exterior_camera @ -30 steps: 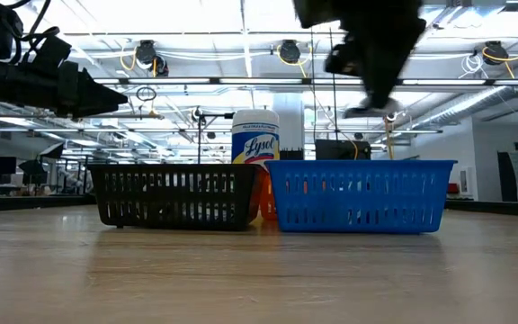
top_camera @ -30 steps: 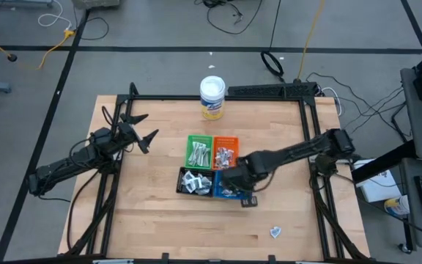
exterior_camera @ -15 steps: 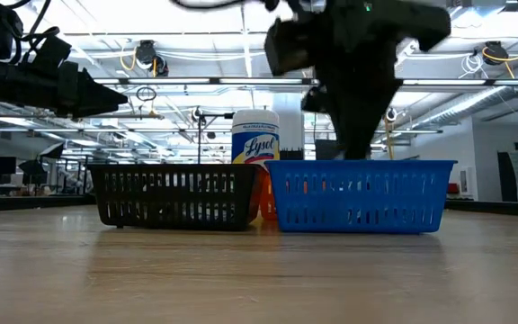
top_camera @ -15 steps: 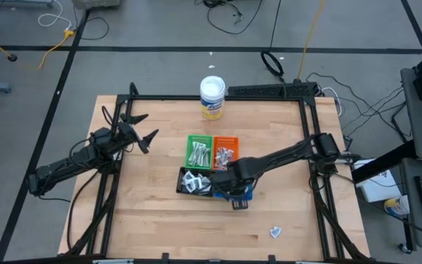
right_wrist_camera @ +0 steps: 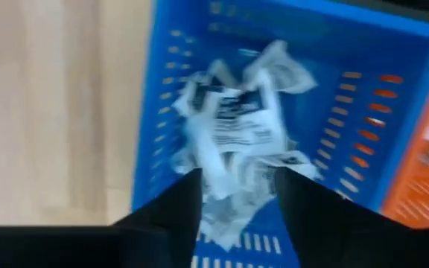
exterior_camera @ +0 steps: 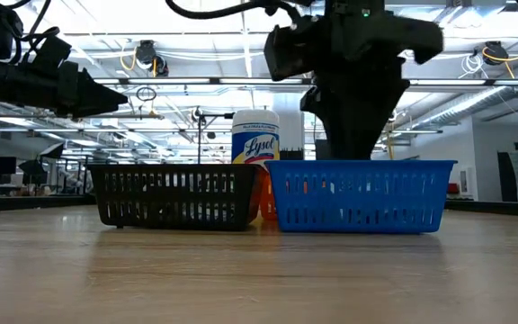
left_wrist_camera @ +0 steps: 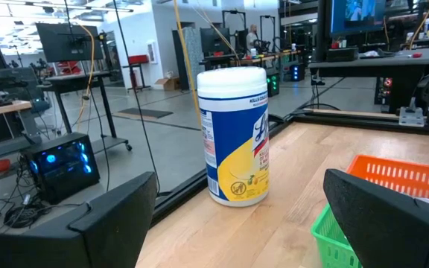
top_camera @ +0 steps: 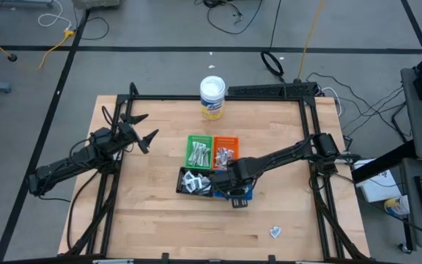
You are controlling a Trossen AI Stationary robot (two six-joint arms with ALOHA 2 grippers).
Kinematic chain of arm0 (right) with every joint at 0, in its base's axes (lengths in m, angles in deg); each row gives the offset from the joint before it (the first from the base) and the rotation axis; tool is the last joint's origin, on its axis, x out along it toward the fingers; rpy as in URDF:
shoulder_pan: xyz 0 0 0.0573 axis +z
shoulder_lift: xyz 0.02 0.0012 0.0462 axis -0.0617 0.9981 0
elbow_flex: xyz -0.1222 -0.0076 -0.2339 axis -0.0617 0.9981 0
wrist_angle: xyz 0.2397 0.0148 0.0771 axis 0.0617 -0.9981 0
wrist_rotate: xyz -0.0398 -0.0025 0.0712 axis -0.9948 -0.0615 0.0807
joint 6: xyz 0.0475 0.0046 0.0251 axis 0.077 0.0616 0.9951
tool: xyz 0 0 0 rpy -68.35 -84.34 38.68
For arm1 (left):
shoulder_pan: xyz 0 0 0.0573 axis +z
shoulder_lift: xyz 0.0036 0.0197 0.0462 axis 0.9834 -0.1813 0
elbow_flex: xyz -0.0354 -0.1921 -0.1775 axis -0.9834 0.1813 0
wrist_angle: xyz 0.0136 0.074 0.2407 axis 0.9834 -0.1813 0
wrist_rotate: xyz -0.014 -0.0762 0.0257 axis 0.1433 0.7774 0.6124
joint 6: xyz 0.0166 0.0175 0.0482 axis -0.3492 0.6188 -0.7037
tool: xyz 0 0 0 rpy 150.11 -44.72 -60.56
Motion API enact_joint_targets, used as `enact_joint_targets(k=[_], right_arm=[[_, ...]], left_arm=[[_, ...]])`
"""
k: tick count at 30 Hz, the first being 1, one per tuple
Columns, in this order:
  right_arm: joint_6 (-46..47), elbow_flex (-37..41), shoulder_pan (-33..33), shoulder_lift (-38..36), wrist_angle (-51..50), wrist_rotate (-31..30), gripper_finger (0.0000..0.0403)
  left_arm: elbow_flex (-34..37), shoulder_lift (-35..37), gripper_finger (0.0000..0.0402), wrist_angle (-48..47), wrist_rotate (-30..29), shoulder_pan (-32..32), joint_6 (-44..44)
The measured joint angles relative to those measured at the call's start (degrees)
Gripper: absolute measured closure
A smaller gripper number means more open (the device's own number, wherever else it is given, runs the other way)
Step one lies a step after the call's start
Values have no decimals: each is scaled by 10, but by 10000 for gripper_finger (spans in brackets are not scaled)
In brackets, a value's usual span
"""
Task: Pick & Place First Aid Supplies
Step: Put the alcohol pad into the blue bin
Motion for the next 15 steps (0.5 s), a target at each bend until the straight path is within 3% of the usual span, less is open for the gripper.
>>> enact_joint_targets(k=[3, 6, 15], right_arm=[[60, 0, -2, -7, -14, -24, 214], [207, 0, -7, -19, -33, -24, 200], [580, 0, -4, -23, -111, -22, 211]], left_arm=[[0, 0, 9, 0, 0, 0, 0], [0, 0, 9, 0, 0, 0, 0], [0, 0, 9, 0, 0, 0, 0]])
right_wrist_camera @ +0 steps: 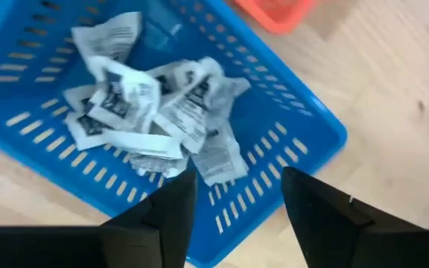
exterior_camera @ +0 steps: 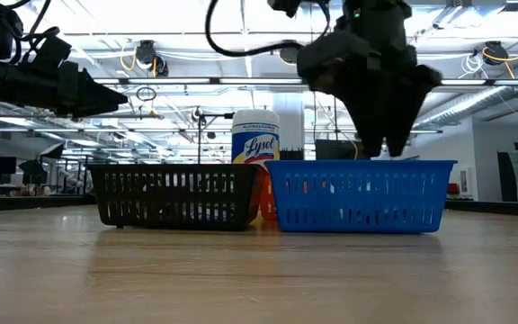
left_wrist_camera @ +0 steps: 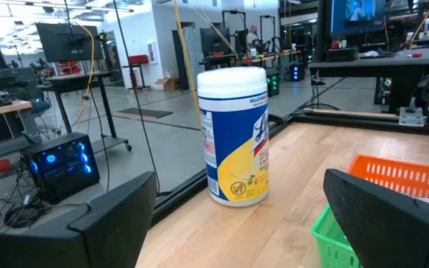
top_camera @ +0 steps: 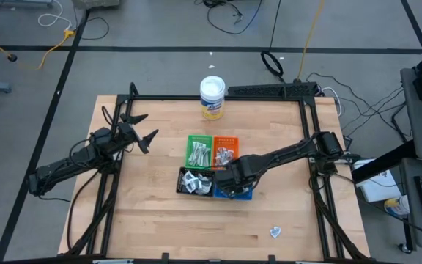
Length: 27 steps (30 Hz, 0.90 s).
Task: Pick & Place First Aid Supplies
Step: Put the alcohol pad into the blue bin
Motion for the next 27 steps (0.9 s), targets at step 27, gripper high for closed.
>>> enact_joint_targets(k=[27], right_arm=[[620, 68, 268, -54, 24, -14, 231]], left_arm=[[0, 0, 9, 0, 0, 0, 0]])
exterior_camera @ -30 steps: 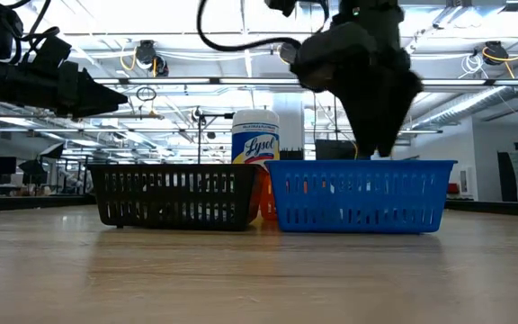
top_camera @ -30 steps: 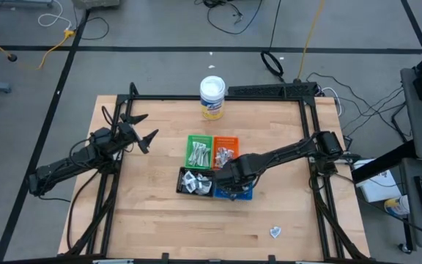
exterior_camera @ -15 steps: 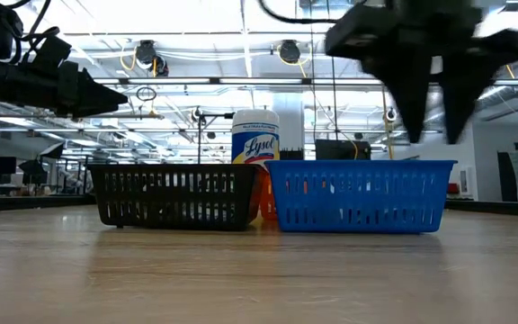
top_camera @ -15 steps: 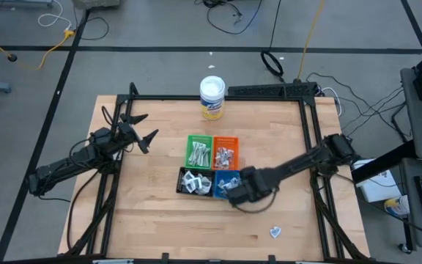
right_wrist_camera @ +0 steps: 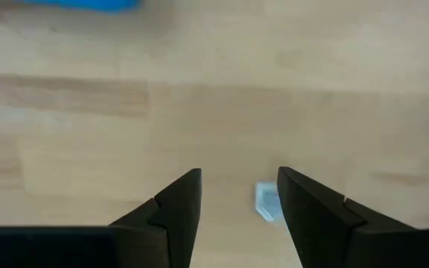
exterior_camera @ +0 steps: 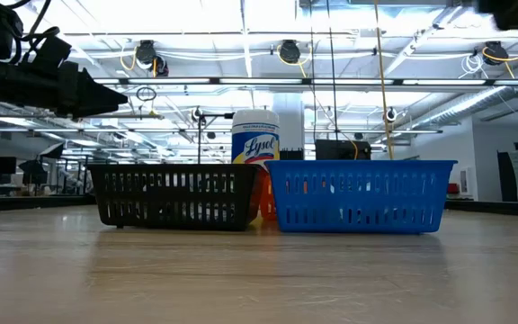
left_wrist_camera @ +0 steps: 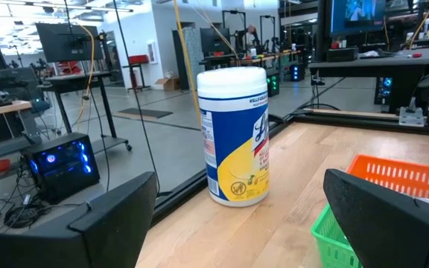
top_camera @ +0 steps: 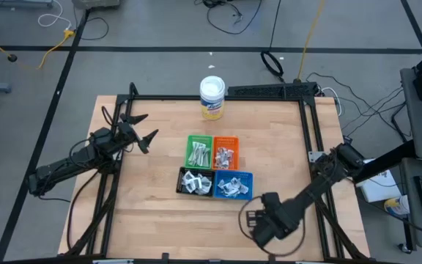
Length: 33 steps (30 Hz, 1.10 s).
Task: Pick & Place First Aid Supplies
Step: Put the alcohol pad into the blue bin
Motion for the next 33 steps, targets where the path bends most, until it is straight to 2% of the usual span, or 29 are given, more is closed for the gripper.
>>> enact_joint_targets(k=[7, 12, 19, 25, 33], right_arm=[[68, 21, 45, 4, 17, 3, 237], [83, 66, 61, 4, 109, 14, 241], [82, 134, 63, 4, 212, 14, 249], [69, 151, 63, 4, 221, 58, 258], [7, 151, 60, 4, 231, 72, 264]], left_arm=[[0, 0, 9, 0, 0, 0, 0], [0, 0, 9, 0, 0, 0, 0], [0, 0, 9, 0, 0, 0, 0], [0, 0, 9, 0, 0, 0, 0], [0, 0, 9, 0, 0, 0, 0]])
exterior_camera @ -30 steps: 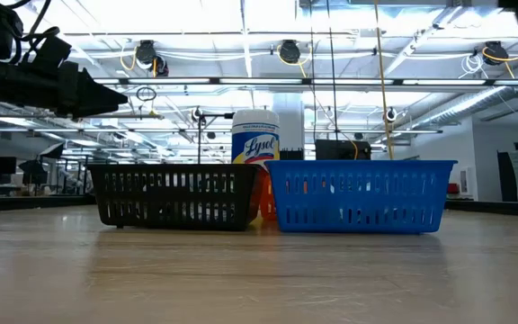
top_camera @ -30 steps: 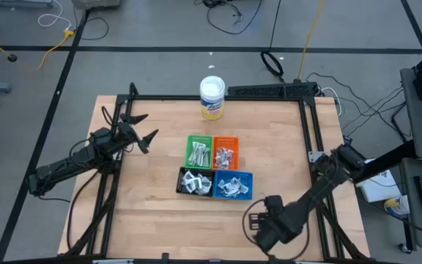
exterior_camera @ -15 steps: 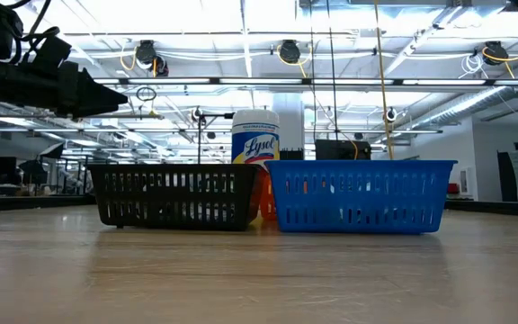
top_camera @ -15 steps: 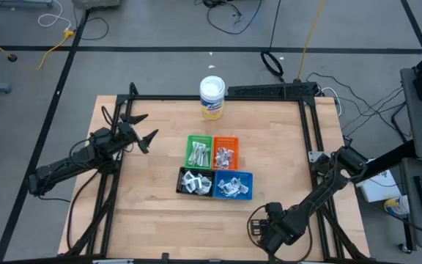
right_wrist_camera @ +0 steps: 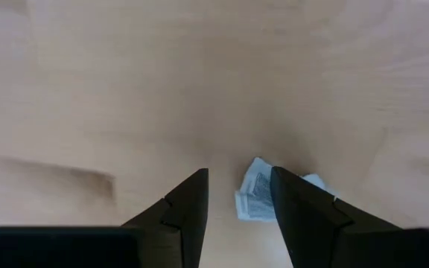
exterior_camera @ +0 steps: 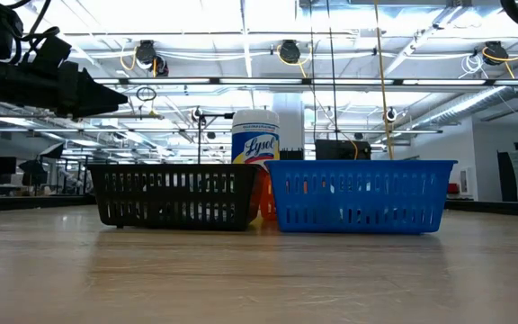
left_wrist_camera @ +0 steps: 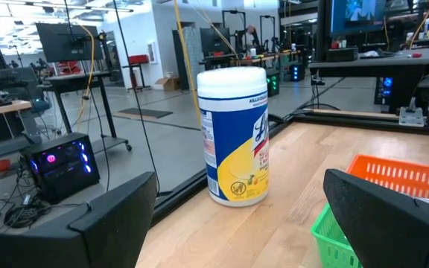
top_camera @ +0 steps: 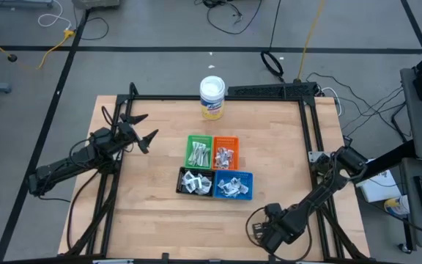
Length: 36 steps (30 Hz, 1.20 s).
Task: Pick & Place First Aid Supplies
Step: Put the alcohol pad into the blue bin
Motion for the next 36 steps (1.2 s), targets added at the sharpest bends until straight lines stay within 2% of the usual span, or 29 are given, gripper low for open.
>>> enact_joint_targets(k=[3, 12, 15, 20, 22, 28, 36], right_arm=[[-39, 0, -3, 0, -4, 28, 264], [-111, 0, -16, 3, -12, 51, 278], [-116, 0, -21, 11, -14, 64, 308], [-119, 0, -22, 19, -1, 63, 380], [-122, 0, -22, 19, 1, 63, 396], [-144, 0, -34, 9, -24, 61, 400], [-167, 1, -73, -57, -111, 58, 402]], left_arm=[[0, 0, 9, 0, 0, 0, 0], [0, 0, 9, 0, 0, 0, 0], [0, 0, 9, 0, 0, 0, 0], [0, 0, 9, 0, 0, 0, 0], [0, 0, 9, 0, 0, 0, 0], [0, 0, 9, 0, 0, 0, 0], [0, 0, 9, 0, 0, 0, 0]])
